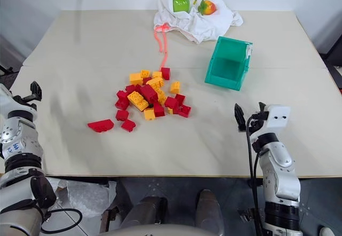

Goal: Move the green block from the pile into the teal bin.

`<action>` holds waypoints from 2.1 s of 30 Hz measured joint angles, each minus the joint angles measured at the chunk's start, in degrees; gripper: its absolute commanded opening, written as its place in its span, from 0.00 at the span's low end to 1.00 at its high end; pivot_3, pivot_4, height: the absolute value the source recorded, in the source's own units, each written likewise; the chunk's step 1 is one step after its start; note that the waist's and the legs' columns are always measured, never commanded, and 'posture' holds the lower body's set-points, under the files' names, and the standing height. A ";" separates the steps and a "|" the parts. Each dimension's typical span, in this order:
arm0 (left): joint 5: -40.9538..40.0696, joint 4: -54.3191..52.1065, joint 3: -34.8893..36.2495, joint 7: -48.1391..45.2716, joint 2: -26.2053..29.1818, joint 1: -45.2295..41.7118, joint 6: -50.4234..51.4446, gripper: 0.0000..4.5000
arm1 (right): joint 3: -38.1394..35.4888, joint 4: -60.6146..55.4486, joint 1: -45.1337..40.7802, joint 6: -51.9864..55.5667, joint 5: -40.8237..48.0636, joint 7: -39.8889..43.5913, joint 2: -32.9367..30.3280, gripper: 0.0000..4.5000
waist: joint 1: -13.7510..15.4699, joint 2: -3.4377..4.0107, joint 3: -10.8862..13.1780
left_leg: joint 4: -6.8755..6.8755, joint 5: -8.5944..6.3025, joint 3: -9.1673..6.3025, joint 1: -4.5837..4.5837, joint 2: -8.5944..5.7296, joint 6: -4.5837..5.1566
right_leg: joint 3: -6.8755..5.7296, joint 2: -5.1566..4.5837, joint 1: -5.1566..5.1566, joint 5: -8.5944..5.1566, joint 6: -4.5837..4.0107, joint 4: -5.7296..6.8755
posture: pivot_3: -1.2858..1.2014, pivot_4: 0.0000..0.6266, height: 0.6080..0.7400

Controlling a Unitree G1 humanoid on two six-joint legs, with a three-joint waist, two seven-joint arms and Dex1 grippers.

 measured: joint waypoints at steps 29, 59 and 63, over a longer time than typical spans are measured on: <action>2.19 -0.81 -14.36 -44.34 2.63 -2.86 0.41 0.01 | 6.57 -13.86 0.94 10.11 6.31 16.67 -13.28 1.00 | 0.11 -0.05 0.13 | -0.32 -0.07 0.22 -0.03 0.06 0.05 | 0.11 0.24 -0.06 0.01 0.02 -0.48 | 0.52 0.24 1.00; -4.93 -11.74 -13.63 -67.24 4.91 2.56 7.51 1.00 | 18.51 -18.56 -15.81 27.84 6.40 14.85 -15.36 0.80 | 0.00 -0.03 0.26 | -0.26 -0.19 0.27 -0.05 0.66 -0.13 | 0.16 0.57 -0.08 0.02 -0.06 -0.57 | 0.52 0.24 1.00; -7.66 -11.93 -13.98 -76.08 4.91 3.39 10.22 1.00 | 21.00 -18.62 -18.61 31.85 6.81 13.65 -13.13 0.50 | -0.04 0.00 0.28 | -0.23 -0.28 0.28 -0.20 0.81 -0.17 | 0.13 0.72 -0.21 0.01 -0.11 -0.64 | 0.52 0.24 1.00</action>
